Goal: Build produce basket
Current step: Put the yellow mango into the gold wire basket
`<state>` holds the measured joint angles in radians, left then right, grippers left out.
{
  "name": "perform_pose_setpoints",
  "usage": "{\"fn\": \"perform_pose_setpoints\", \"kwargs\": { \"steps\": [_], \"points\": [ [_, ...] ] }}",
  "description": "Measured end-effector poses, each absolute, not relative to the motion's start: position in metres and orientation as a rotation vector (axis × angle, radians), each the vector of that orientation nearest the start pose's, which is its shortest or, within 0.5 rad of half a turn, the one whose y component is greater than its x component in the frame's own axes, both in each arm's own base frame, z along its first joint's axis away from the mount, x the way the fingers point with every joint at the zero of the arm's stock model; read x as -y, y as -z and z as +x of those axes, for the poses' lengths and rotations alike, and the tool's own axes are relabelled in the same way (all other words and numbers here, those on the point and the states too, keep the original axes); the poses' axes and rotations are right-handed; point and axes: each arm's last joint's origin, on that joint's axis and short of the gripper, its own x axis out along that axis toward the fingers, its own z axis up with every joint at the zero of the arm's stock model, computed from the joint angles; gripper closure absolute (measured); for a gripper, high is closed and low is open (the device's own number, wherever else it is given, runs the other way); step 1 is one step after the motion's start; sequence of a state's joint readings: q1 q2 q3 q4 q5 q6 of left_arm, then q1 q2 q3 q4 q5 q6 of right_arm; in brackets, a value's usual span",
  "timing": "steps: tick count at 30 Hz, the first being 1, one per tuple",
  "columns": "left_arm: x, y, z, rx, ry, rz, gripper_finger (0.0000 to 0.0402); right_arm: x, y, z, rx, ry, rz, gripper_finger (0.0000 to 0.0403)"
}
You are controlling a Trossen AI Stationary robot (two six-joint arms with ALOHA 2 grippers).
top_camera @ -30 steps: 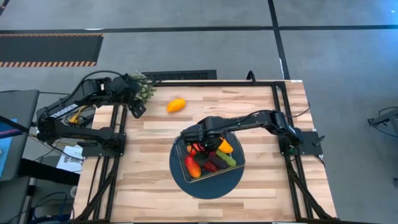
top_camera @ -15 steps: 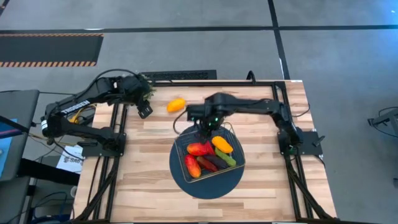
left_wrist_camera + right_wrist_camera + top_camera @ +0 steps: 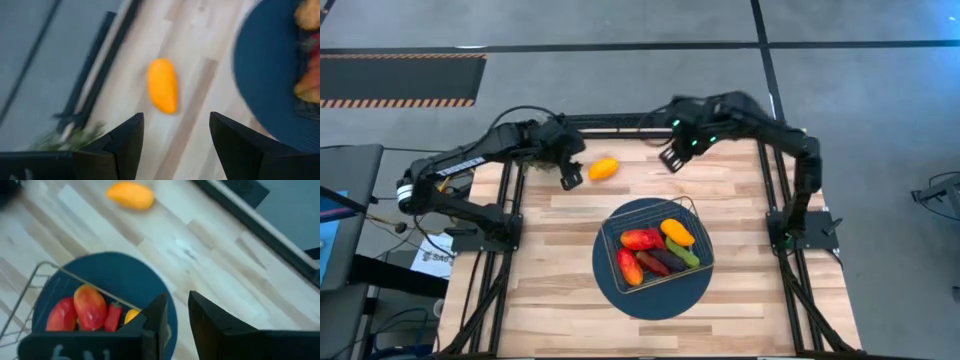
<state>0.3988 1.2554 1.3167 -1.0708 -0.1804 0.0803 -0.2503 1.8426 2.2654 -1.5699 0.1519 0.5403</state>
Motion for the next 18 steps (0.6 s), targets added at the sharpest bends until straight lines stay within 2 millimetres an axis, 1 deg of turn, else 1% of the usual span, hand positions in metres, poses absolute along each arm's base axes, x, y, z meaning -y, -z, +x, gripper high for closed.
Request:
{"fn": "perform_pose_setpoints", "kwargs": {
  "steps": [4,7,9,12,18],
  "points": [
    [-0.102,-0.332,0.233,-1.068,-0.399,-0.044,0.0189,0.092,-0.442,0.296,-0.963,0.687,0.556,0.0302],
    [-0.107,-0.318,0.249,-1.092,-0.357,-0.045,0.0189,0.094,-0.451,0.285,-0.929,0.697,0.567,0.0296],
    [-0.110,-0.309,0.256,-1.130,-0.343,-0.037,0.0189,0.092,-0.456,0.278,-0.911,0.690,0.561,0.0293],
    [-0.115,-0.300,0.263,-1.170,-0.333,-0.067,0.0189,0.089,-0.462,0.271,-0.903,0.662,0.520,0.0289],
    [-0.121,-0.282,0.280,-1.239,-0.294,-0.127,0.0189,0.086,-0.468,0.263,-0.907,0.609,0.433,0.0289]
  ]
}}
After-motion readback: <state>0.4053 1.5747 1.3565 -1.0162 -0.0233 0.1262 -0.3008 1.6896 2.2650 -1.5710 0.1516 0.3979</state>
